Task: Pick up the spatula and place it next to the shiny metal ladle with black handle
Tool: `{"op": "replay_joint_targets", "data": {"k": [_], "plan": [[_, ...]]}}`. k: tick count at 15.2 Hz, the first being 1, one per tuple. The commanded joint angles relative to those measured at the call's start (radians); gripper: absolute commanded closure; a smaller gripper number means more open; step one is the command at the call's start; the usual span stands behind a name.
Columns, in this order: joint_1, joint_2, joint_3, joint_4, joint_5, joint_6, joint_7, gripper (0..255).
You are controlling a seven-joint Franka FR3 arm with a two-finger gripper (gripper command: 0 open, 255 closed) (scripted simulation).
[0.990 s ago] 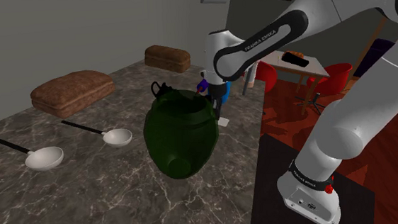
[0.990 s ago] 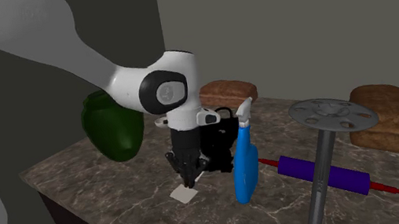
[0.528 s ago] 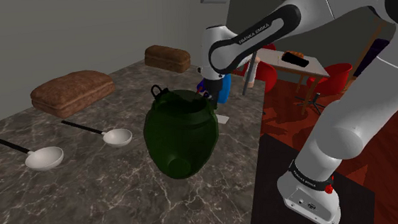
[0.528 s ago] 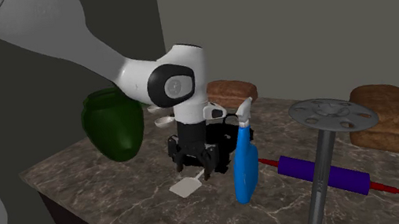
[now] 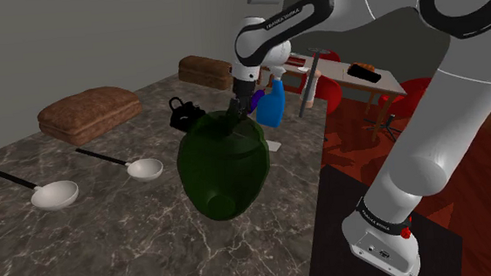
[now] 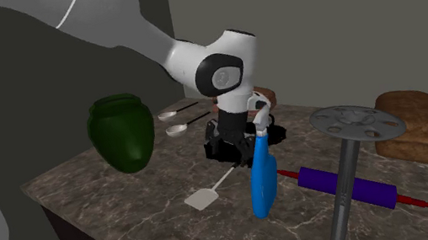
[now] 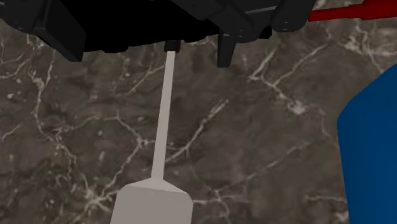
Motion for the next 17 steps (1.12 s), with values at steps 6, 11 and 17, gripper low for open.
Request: {"op": "replay_joint_targets", "data": {"k": [6, 11, 17], "plan": [[-0.011, 0.112, -0.005, 0.125, 0.078, 0.007, -0.016, 0], [-0.004, 0.14, 0.001, 0.097, 0.086, 0.064, -0.021, 0], [-0.004, 0.14, 0.0, 0.097, 0.086, 0.064, -0.021, 0]]}}
